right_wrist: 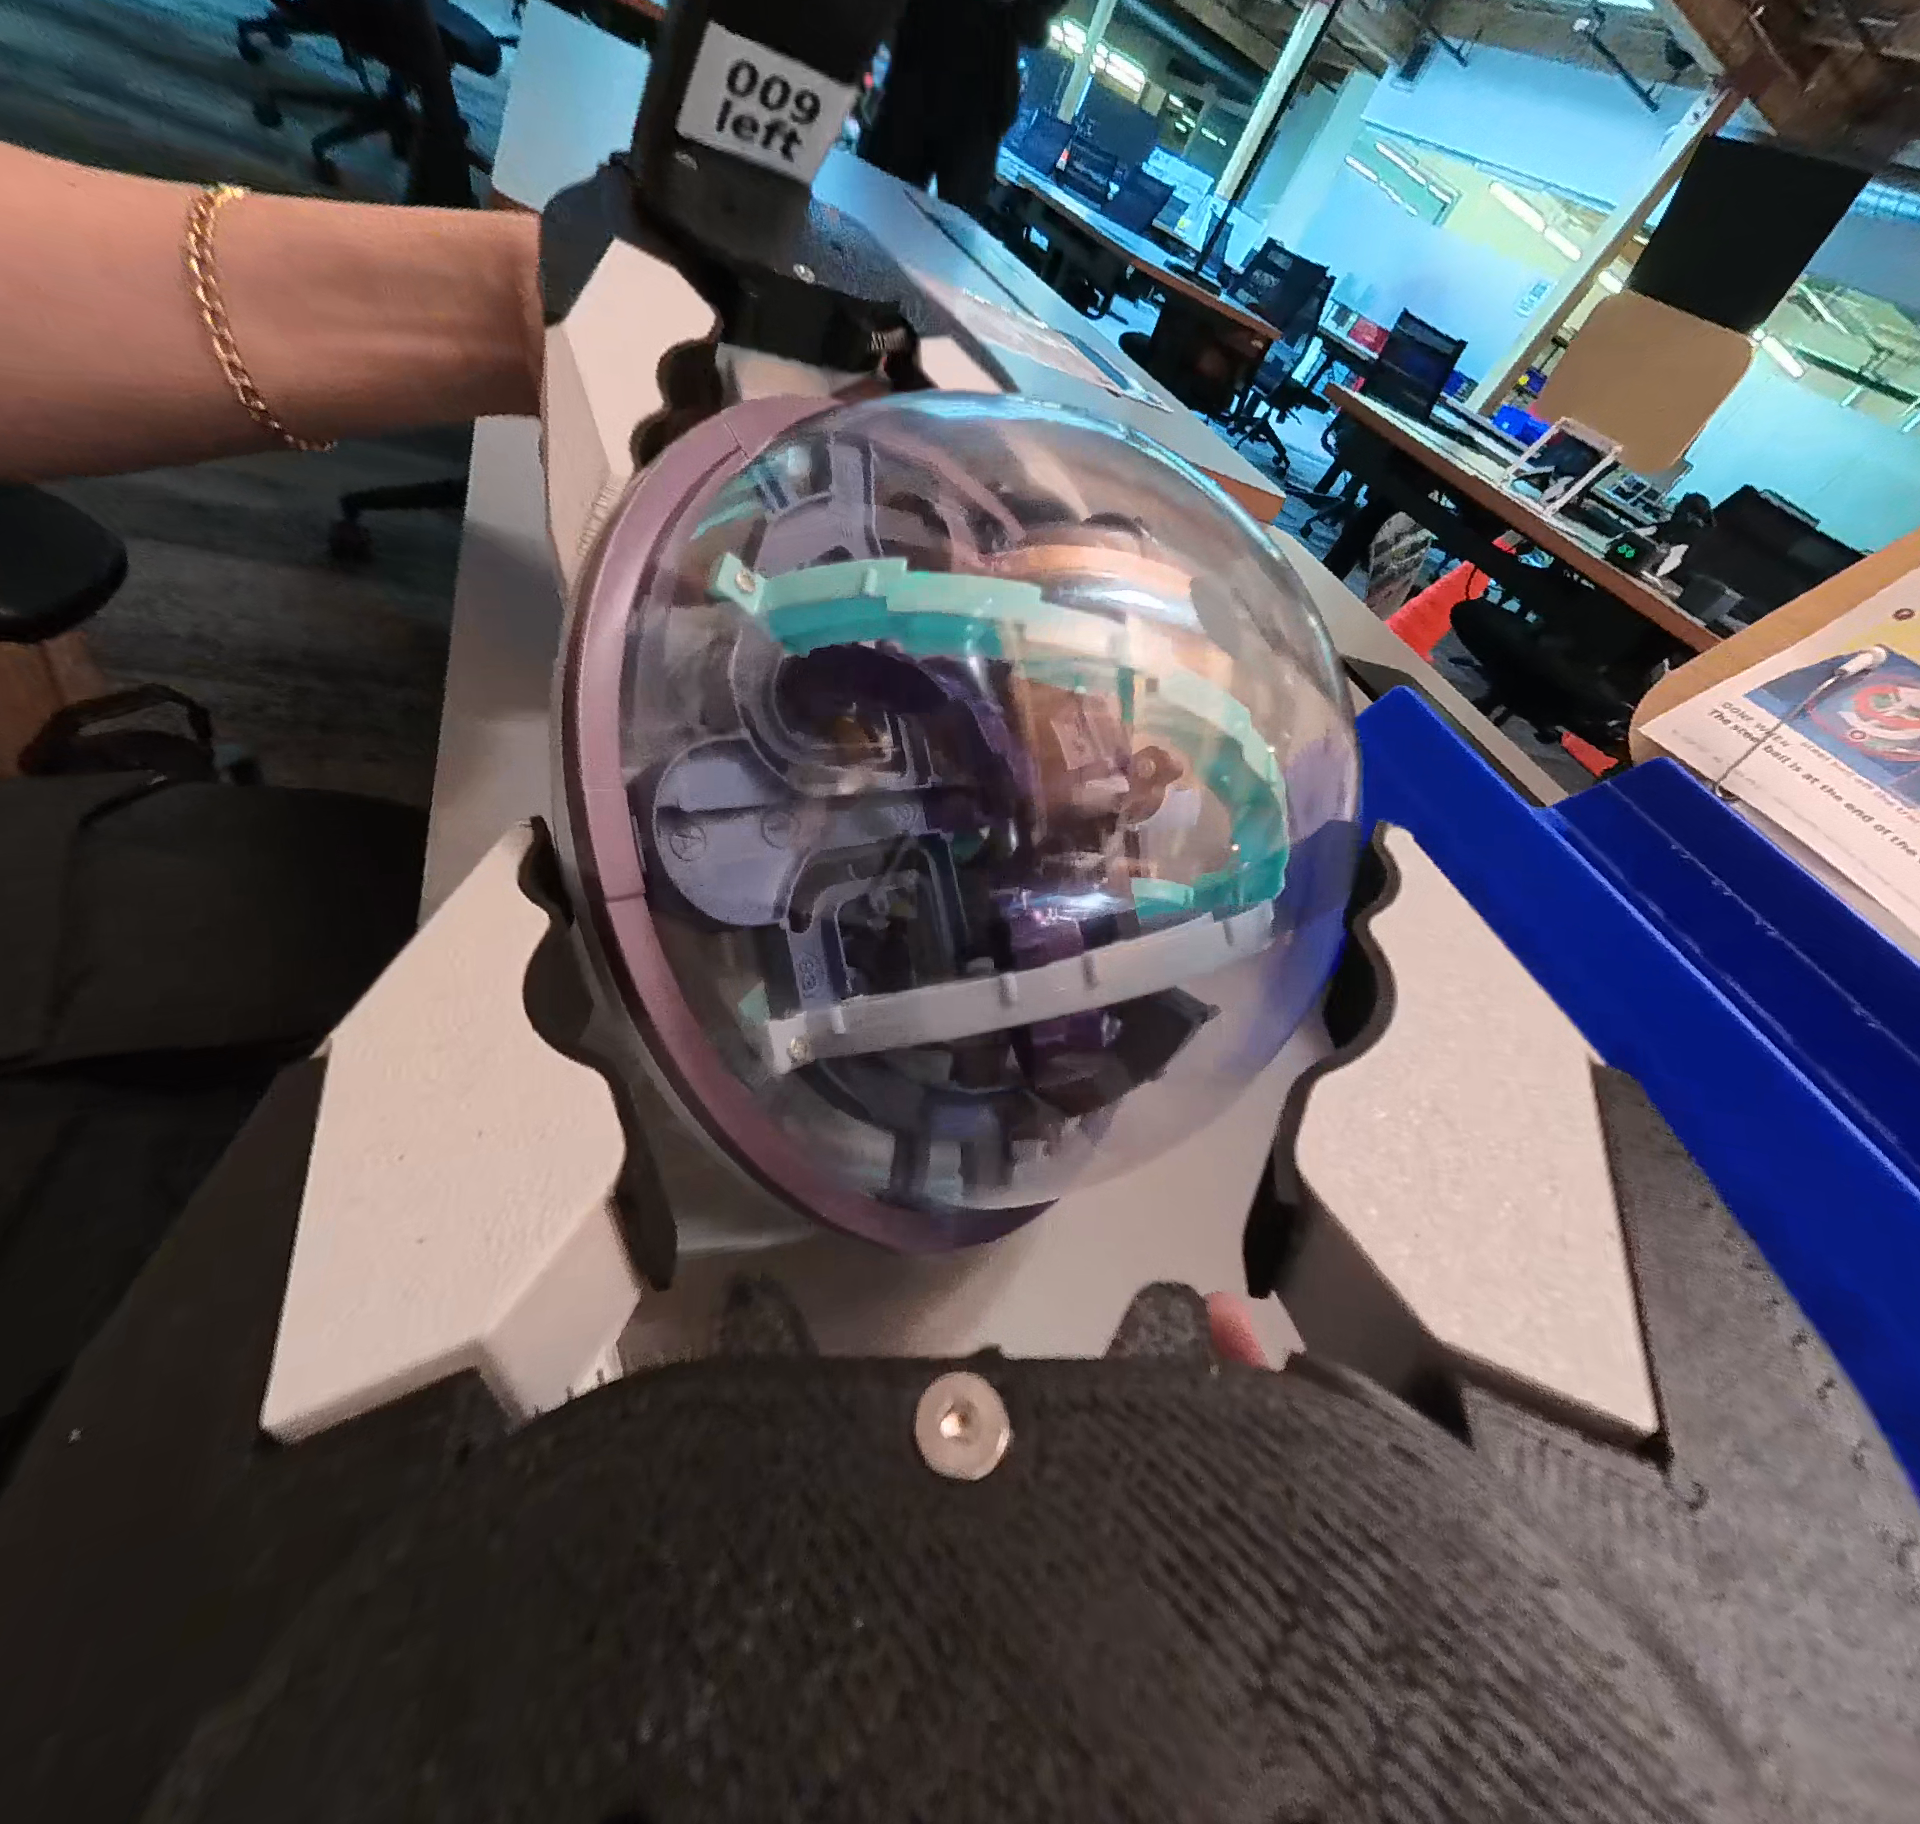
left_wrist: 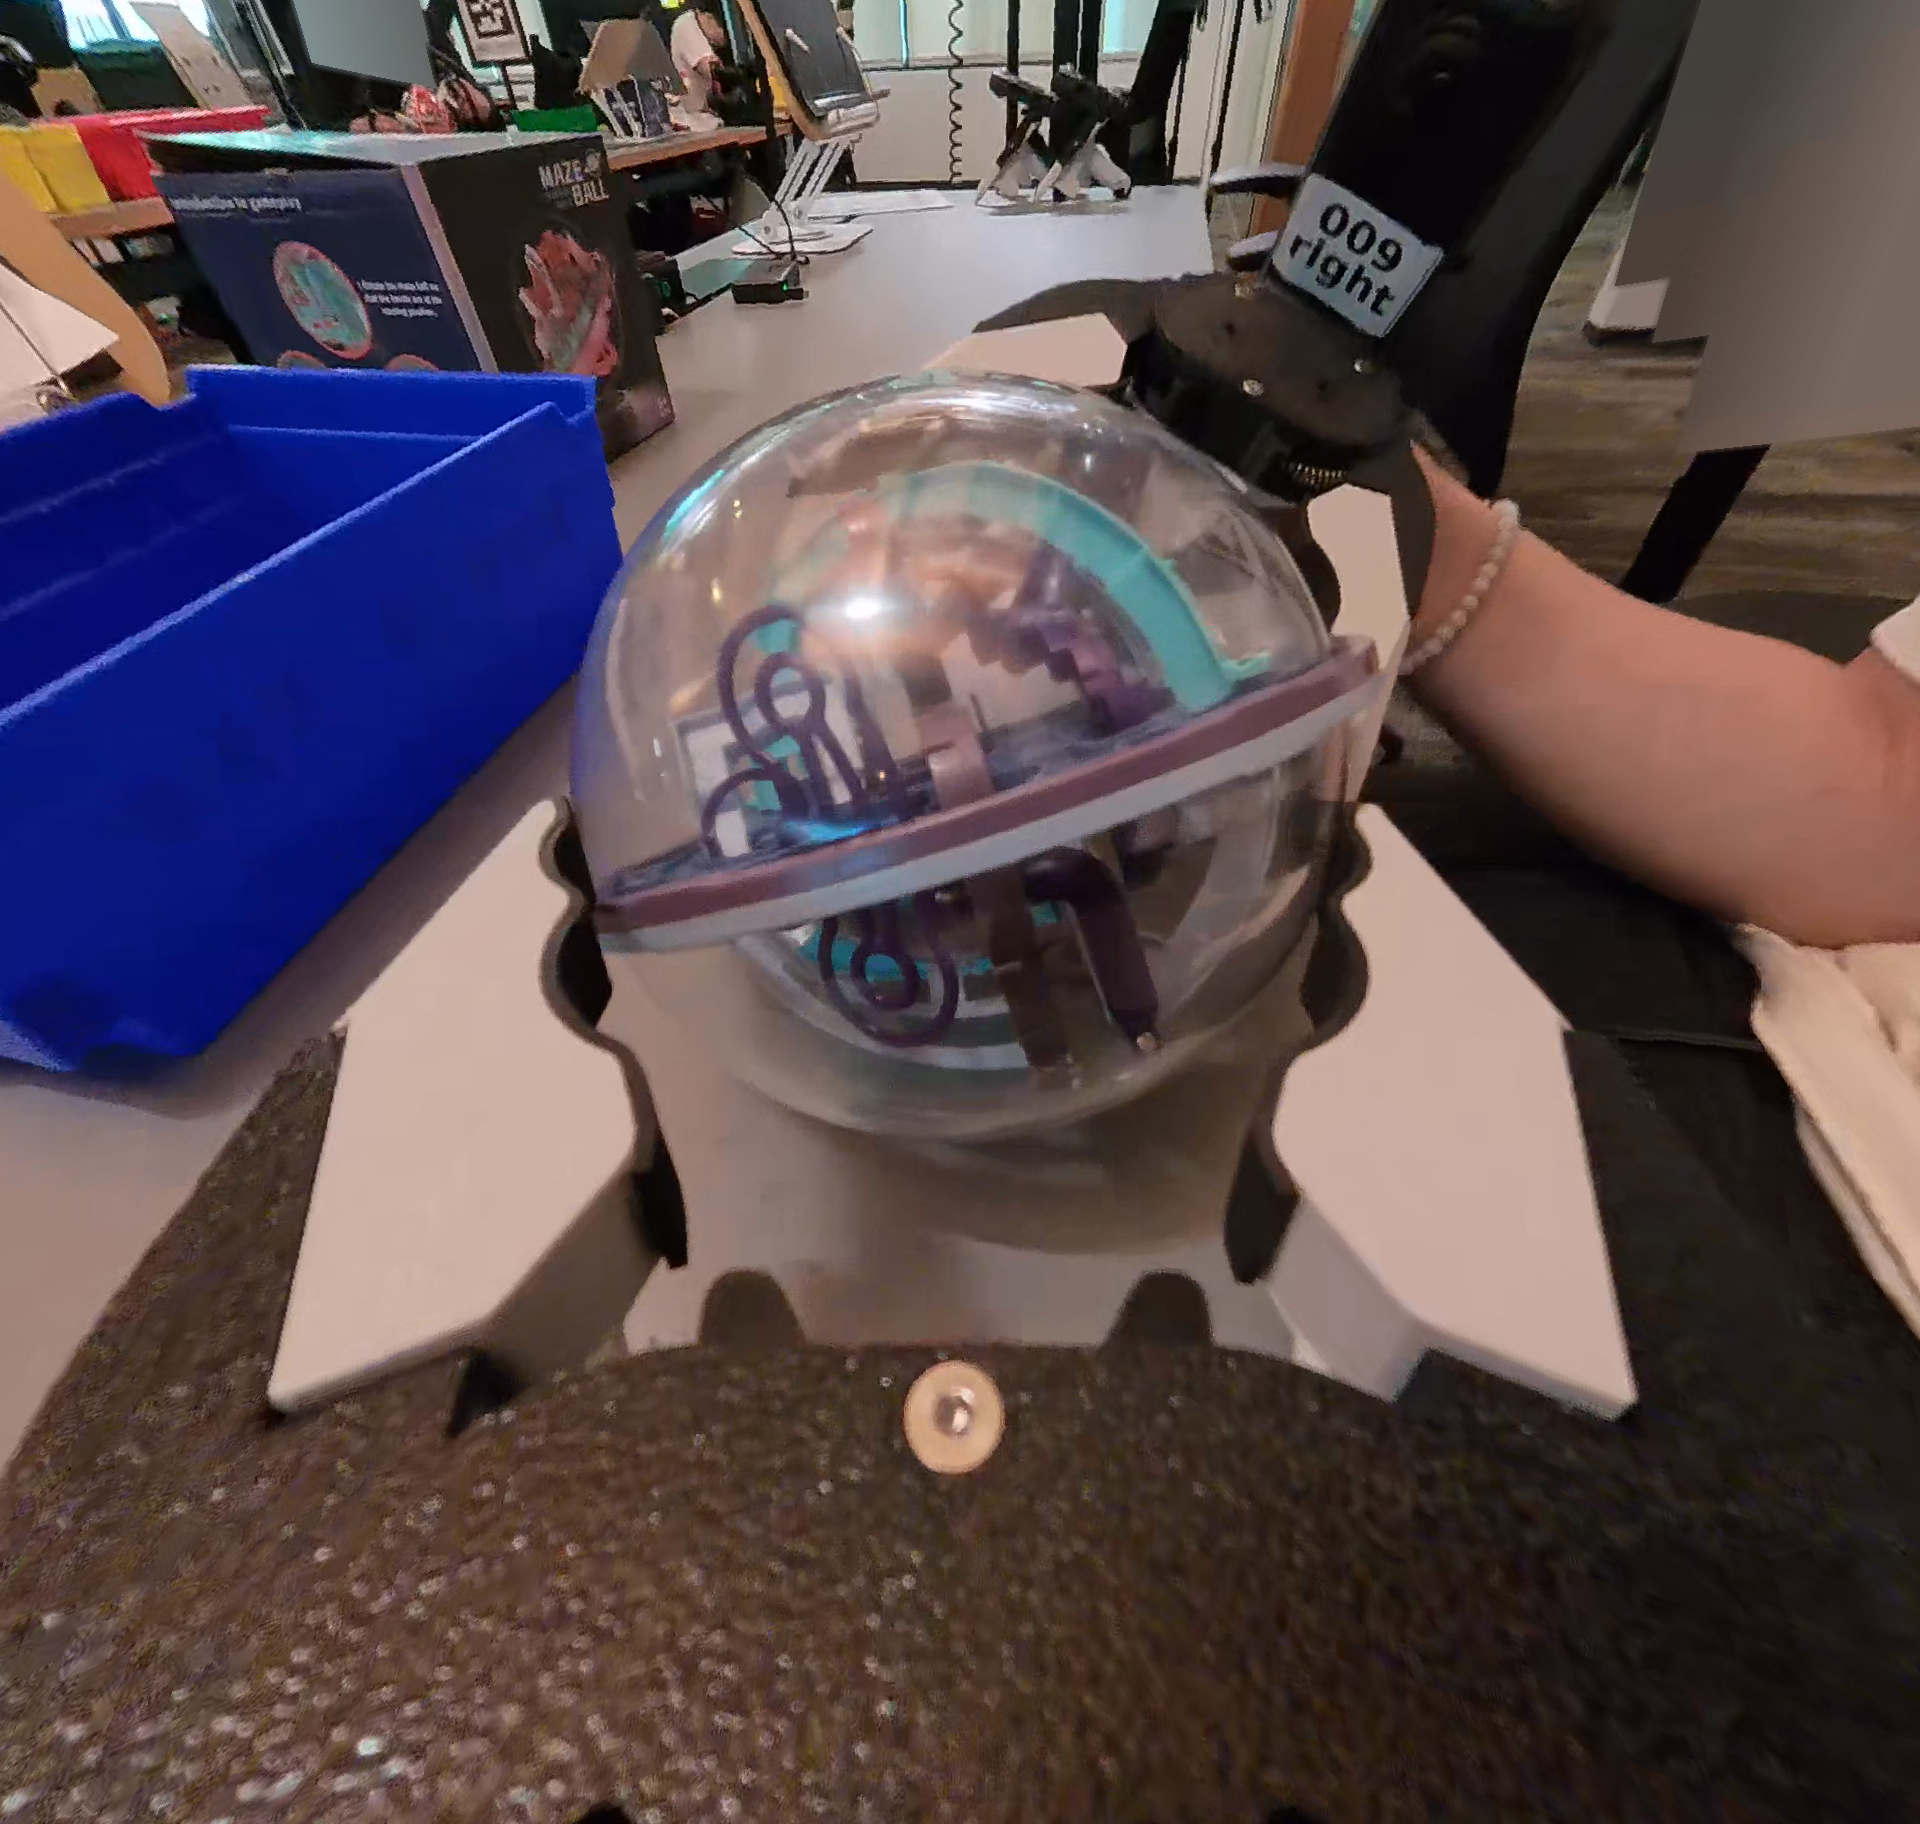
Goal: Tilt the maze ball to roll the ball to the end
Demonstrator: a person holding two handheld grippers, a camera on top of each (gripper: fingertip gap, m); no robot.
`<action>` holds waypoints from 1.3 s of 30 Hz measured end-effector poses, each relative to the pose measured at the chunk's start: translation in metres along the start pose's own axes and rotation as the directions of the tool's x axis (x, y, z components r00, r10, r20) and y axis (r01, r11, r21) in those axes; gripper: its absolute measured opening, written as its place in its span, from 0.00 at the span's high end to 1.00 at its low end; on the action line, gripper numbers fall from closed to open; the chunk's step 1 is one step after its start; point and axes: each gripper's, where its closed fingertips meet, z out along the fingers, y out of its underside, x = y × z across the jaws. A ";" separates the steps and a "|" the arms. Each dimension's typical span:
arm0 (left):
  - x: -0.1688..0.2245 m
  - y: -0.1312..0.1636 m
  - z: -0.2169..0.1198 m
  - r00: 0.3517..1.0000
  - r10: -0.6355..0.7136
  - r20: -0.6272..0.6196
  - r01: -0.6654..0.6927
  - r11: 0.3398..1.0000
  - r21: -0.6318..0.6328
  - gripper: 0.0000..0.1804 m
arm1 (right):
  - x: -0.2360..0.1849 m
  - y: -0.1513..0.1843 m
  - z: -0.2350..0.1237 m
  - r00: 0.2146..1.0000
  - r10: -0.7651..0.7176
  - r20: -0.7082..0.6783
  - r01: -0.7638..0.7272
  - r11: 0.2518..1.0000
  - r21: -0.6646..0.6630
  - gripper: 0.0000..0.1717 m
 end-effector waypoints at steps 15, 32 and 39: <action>0.022 -0.029 -0.023 0.989 -0.049 -0.139 0.063 0.993 0.099 0.38 | -0.018 0.001 -0.018 0.991 -0.107 0.083 0.109 0.994 -0.022 0.19; 0.016 -0.002 -0.003 0.970 -0.232 -0.068 0.224 0.969 -0.102 0.35 | -0.015 -0.024 -0.027 0.998 0.001 0.070 -0.006 0.998 0.070 0.21; 0.025 0.012 0.001 0.984 -0.161 -0.073 0.144 0.969 -0.199 0.34 | -0.013 -0.013 -0.026 0.997 -0.056 0.056 0.054 0.998 0.034 0.17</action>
